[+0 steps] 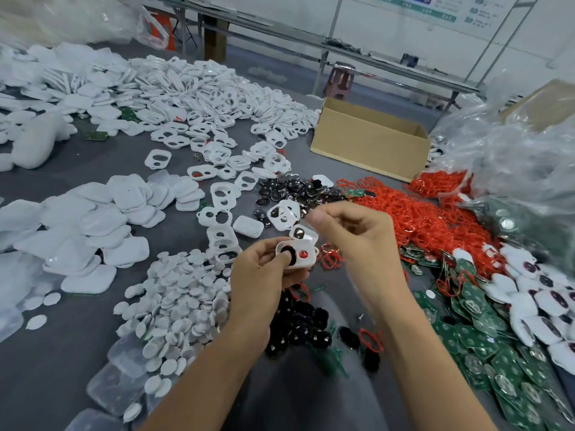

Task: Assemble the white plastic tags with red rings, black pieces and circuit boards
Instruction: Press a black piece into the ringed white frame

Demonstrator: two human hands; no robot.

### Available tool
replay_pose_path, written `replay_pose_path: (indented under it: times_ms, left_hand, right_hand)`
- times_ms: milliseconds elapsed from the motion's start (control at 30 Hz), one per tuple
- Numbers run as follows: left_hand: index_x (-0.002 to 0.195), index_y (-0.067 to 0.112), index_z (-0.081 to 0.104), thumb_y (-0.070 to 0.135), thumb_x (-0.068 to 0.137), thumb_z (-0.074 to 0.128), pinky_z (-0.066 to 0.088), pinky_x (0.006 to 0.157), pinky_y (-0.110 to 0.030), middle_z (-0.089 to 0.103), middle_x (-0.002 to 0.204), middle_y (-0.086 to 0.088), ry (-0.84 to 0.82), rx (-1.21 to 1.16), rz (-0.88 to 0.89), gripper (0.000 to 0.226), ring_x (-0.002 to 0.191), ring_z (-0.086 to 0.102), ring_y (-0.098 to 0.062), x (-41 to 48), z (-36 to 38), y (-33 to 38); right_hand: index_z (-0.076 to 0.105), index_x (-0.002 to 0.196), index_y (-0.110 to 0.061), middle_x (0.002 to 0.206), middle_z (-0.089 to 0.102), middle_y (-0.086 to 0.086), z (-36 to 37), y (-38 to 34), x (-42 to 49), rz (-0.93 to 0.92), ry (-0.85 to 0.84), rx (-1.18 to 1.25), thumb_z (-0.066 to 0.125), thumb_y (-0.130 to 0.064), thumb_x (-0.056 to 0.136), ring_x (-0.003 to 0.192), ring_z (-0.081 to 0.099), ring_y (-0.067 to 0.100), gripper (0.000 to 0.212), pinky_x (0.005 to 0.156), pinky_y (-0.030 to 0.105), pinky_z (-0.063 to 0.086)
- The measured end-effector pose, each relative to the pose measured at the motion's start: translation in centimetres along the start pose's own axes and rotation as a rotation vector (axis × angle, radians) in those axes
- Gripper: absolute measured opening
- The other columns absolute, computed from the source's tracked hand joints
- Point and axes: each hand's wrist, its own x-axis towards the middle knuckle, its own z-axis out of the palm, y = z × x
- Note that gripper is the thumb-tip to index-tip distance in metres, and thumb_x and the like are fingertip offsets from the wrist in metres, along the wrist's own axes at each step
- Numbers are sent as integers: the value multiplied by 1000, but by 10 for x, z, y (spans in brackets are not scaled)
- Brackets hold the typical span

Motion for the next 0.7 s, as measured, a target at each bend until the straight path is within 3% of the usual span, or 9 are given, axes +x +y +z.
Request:
replay_pose_path:
  times_ms: [67, 167, 300, 533, 700]
  left_hand:
    - [95, 4, 67, -7, 94, 52, 58, 58, -22, 76, 78, -4, 27, 6, 0, 18, 66, 73, -18, 5, 0, 0]
    - [99, 3, 67, -6, 94, 53, 59, 59, -24, 76, 85, -9, 58, 8, -1, 18, 68, 74, -21, 7, 1, 0]
    - [98, 7, 67, -5, 94, 54, 57, 58, -22, 76, 88, -11, 99, -26, 22, 18, 70, 74, -22, 4, 2, 3]
    - [104, 4, 67, -3, 95, 54, 58, 61, -24, 75, 92, -11, 95, -16, 68, 17, 77, 74, -22, 4, 1, 2]
    - [99, 7, 67, -3, 94, 55, 58, 60, -23, 76, 84, -8, 87, -21, 79, 16, 75, 74, -22, 3, 3, 2]
  right_hand:
    - [73, 75, -13, 60, 61, 0, -5, 8, -2, 42, 61, 34, 73, -20, 77, 57, 46, 9, 7, 55, 17, 37]
    - [74, 77, -13, 63, 67, -2, -10, 15, -2, 106, 29, 131, 71, -24, 72, 60, 58, 8, 12, 61, 15, 47]
    - [76, 84, -13, 75, 74, 4, -14, 17, -2, 106, -65, 206, 70, -13, 72, 72, 70, 13, 13, 66, 18, 52]
    - [73, 95, -11, 78, 75, 8, -17, 15, -2, 92, -79, 142, 70, -4, 76, 73, 72, 19, 20, 66, 22, 55]
    - [71, 90, -4, 80, 74, 14, -16, 15, -4, 105, -69, 109, 70, 2, 80, 73, 71, 21, 12, 66, 24, 55]
